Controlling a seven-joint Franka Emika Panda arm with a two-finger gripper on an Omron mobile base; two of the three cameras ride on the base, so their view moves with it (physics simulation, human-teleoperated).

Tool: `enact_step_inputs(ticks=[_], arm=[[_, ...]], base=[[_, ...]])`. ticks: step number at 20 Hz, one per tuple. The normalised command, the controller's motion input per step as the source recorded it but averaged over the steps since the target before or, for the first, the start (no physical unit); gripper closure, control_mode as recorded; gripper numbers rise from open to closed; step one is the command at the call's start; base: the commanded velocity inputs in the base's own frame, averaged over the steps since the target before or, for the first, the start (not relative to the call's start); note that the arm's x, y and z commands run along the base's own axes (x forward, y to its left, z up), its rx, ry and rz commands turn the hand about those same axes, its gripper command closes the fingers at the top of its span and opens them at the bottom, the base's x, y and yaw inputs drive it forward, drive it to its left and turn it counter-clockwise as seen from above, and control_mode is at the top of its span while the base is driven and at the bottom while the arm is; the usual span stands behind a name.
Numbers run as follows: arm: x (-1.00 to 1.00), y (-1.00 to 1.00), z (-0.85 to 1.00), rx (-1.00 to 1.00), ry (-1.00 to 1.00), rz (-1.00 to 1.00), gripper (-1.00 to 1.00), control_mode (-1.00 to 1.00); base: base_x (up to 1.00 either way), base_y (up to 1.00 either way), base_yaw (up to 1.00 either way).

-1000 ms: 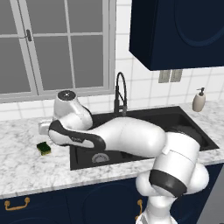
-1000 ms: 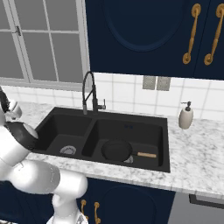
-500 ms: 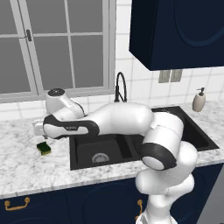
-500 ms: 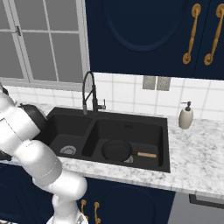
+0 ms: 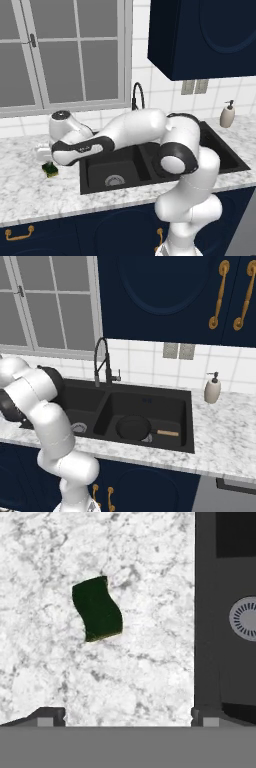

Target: Pick the pan and sponge and place them into the sink. Then turn on the water.

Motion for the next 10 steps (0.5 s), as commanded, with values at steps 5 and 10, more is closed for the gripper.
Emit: enact_step_inputs(ticks=[5, 10], arm=[[0.22, 0.28, -0.17, 0.0, 0.04, -0.01, -1.0, -1.0], [0.11, 0.23, 0.0, -0.03, 0.02, -0.02, -1.0, -1.0]], base=[[0.0, 0.0, 0.0], [0.0, 0.0, 0.0]])
